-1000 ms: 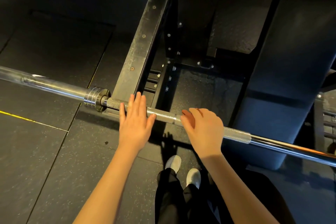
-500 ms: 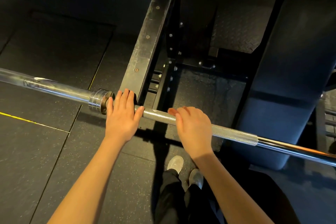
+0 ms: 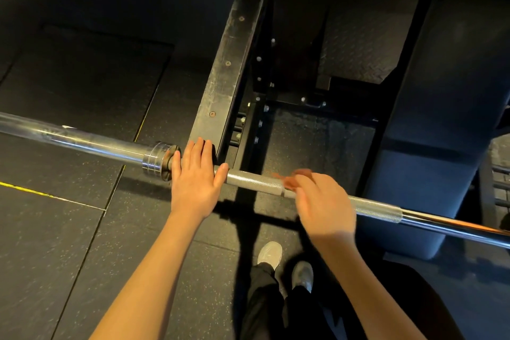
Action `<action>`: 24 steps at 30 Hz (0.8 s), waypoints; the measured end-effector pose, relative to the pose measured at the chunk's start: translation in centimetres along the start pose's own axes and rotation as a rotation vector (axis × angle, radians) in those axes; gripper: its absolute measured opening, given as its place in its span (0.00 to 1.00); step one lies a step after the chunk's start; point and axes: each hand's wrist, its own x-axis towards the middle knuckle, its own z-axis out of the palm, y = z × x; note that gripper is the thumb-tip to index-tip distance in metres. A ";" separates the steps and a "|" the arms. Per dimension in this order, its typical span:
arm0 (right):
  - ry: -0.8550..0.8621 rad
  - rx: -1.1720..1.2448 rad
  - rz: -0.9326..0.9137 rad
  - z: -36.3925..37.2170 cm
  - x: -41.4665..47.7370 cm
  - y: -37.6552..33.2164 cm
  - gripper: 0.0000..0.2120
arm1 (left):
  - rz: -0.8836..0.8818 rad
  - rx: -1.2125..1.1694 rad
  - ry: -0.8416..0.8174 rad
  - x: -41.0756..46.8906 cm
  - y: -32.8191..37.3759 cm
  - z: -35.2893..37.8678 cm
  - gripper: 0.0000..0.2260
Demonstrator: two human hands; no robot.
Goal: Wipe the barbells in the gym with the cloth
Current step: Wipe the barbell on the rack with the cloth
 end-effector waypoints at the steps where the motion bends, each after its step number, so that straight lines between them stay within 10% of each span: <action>1: 0.053 -0.008 0.057 -0.6 -0.7 1.2 0.16 | 0.002 -0.002 0.003 0.0 0.0 0.0 0.36; 5: 0.208 -0.075 0.266 0.9 0.7 -1.5 0.18 | 0.007 -0.005 0.019 -0.1 0.0 0.0 0.35; 16: 0.190 0.049 -0.033 0.7 -0.5 -1.6 0.18 | 0.065 -0.094 0.033 -0.8 -0.8 0.3 0.29; 24: -0.161 0.071 -0.190 2.7 5.9 -10.2 0.18 | 0.091 -0.058 0.049 -0.3 -2.7 -0.1 0.29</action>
